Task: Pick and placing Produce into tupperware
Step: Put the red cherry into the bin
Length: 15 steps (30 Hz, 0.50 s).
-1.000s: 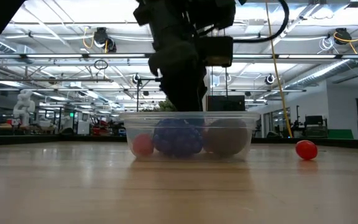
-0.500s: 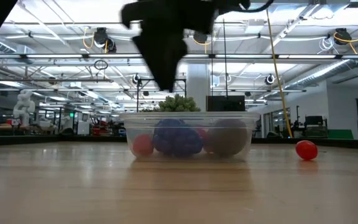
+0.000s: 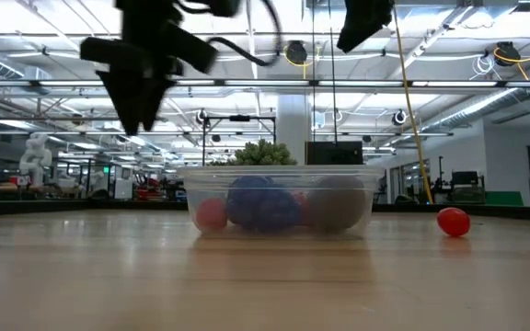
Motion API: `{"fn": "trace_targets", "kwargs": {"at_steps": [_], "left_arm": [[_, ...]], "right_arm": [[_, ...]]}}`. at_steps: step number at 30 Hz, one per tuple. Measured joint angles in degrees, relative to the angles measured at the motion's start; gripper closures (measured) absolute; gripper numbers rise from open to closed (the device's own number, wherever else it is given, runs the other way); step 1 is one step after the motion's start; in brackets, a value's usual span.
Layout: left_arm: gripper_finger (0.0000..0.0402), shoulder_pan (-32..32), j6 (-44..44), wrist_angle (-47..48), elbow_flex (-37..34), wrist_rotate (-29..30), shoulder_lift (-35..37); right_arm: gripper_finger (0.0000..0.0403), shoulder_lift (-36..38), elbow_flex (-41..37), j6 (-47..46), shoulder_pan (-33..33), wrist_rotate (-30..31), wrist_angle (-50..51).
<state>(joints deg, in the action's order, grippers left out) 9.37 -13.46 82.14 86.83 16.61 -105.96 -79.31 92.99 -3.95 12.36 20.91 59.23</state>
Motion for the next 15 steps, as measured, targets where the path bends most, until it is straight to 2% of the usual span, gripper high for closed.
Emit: {"fn": "trace_targets", "kwargs": {"at_steps": [3,9,15], "left_arm": [[0.0149,-0.44,-5.6,-4.0,-7.7,0.56,9.66],[0.0149,-0.24,-11.67,-12.64,-21.14,0.58,27.92],[0.0149,-0.25,-15.21,-14.99,-30.85,0.55,40.72]], "right_arm": [[0.0213,0.0,0.0,-2.56,-0.14,-0.32,1.57],[0.0213,0.03,-0.35,-7.77,-1.09,-5.9,1.43],[0.0213,0.04,-8.68,-13.67,-5.33,-12.77,-4.71]]}}
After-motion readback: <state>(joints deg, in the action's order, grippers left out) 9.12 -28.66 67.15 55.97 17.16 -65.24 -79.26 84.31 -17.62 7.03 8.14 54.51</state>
